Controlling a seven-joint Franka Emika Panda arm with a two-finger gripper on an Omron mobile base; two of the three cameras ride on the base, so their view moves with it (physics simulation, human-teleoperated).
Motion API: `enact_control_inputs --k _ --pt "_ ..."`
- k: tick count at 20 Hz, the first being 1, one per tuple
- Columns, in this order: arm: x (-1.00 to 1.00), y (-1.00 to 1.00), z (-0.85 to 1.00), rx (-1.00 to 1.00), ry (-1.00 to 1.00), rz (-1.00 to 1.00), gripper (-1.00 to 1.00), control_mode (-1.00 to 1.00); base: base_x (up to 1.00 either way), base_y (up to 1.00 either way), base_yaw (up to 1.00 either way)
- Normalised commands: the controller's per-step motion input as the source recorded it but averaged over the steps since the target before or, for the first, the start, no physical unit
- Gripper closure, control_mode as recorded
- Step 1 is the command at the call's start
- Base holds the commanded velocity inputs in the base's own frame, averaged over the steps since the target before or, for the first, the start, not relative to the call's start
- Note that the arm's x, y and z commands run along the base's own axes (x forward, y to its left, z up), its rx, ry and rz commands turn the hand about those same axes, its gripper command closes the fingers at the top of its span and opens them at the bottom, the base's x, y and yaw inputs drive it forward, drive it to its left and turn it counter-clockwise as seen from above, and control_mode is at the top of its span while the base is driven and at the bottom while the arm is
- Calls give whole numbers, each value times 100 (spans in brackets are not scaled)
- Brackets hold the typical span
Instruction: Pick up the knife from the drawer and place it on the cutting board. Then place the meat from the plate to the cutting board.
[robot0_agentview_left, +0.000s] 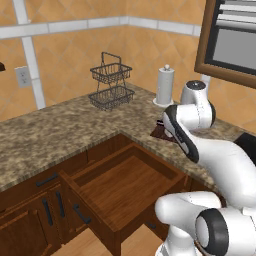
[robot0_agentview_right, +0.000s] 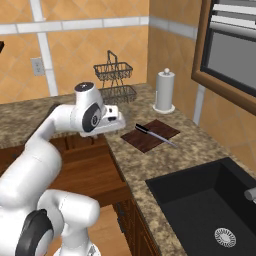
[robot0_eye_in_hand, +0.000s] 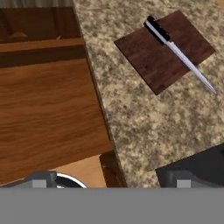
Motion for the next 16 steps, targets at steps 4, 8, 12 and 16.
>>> enact_control_inputs --k 4,8,12,16 --pt "-59 8 6 22 0 -22 -100 -100 0 0 0" --pt "-18 5 0 4 1 -4 -100 100 -40 14 -3" --pt "0 0 0 0 0 0 -100 100 -100 44 -18" --pt "0 0 0 0 0 0 -100 100 -74 9 -62"
